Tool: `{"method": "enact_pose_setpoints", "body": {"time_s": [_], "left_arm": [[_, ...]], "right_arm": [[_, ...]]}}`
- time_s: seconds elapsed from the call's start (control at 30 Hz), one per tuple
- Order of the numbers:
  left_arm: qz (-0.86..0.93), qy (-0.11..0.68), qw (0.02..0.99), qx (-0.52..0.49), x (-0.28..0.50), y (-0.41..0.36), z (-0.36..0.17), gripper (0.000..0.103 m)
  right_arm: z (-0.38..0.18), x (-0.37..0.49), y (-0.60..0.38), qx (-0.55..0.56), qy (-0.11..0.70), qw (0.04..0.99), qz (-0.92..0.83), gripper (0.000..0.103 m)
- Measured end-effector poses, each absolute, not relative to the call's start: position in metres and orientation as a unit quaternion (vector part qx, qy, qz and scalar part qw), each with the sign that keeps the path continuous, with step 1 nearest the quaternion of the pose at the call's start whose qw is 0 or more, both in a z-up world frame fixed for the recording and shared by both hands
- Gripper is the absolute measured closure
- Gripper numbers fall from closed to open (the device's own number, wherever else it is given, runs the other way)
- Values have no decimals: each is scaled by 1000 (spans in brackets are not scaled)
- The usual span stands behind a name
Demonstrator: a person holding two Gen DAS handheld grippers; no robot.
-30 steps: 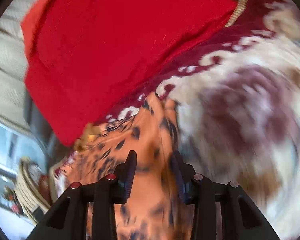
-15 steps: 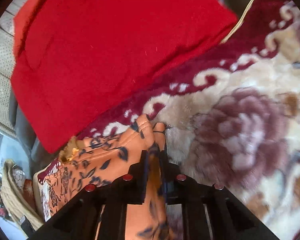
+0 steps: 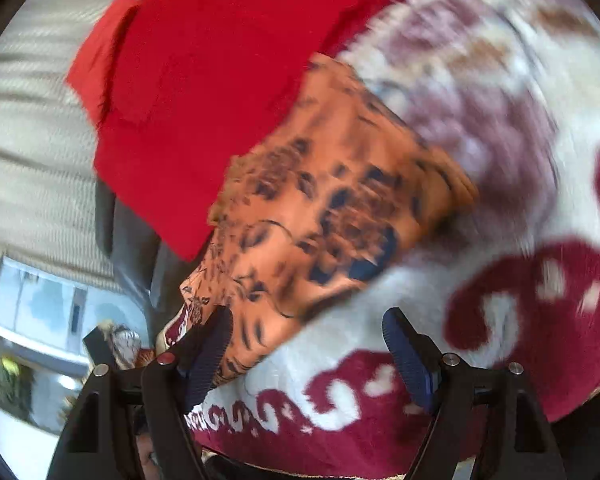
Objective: Fold small clothes
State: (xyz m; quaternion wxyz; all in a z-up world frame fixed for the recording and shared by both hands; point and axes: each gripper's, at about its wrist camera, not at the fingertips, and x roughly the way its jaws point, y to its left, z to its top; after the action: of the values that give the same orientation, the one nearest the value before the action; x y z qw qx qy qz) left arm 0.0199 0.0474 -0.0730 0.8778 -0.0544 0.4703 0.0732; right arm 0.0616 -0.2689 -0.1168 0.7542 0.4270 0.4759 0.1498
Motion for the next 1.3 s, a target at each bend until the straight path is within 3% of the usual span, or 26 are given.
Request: {"method": "enact_pose_setpoints", "body": {"time_s": [0.07, 0.13, 0.2, 0.37, 0.47, 0.53, 0.57, 0.6, 0.63, 0.83, 0.87, 0.97, 1.3], "left_arm": [[73, 469, 879, -54, 22, 46, -72, 38], [72, 469, 879, -53, 21, 45, -71, 38], [72, 471, 878, -51, 23, 44, -73, 38], [74, 472, 877, -43, 23, 47, -78, 38], [79, 481, 872, -54, 31, 49, -82, 38], [76, 481, 872, -49, 33, 45, -82, 38], [77, 478, 874, -44, 33, 44, -81, 38], [78, 478, 874, -41, 33, 42, -81, 38], [77, 479, 874, -42, 35, 42, -81, 38], [70, 483, 872, -47, 44, 34, -83, 38], [68, 482, 872, -46, 45, 32, -83, 38], [64, 481, 874, -43, 47, 30, -82, 38], [59, 478, 874, -56, 54, 33, -81, 38]], "right_arm": [[-120, 72, -275, 438, 462, 758, 140, 25], [-123, 88, -279, 448, 456, 759, 122, 34], [-126, 103, -276, 425, 474, 763, 109, 94], [-84, 94, -262, 337, 430, 833, 82, 95], [-112, 104, -256, 342, 472, 808, 84, 88], [-133, 105, -263, 387, 486, 779, 90, 78], [-134, 101, -268, 413, 466, 776, 98, 64], [-131, 98, -270, 420, 459, 777, 101, 37], [-128, 97, -271, 427, 447, 779, 109, 30], [-122, 121, -257, 411, 448, 788, 102, 32], [-127, 124, -256, 418, 449, 784, 97, 35], [-127, 127, -254, 411, 446, 790, 87, 66], [-123, 121, -262, 399, 451, 794, 83, 63]]}}
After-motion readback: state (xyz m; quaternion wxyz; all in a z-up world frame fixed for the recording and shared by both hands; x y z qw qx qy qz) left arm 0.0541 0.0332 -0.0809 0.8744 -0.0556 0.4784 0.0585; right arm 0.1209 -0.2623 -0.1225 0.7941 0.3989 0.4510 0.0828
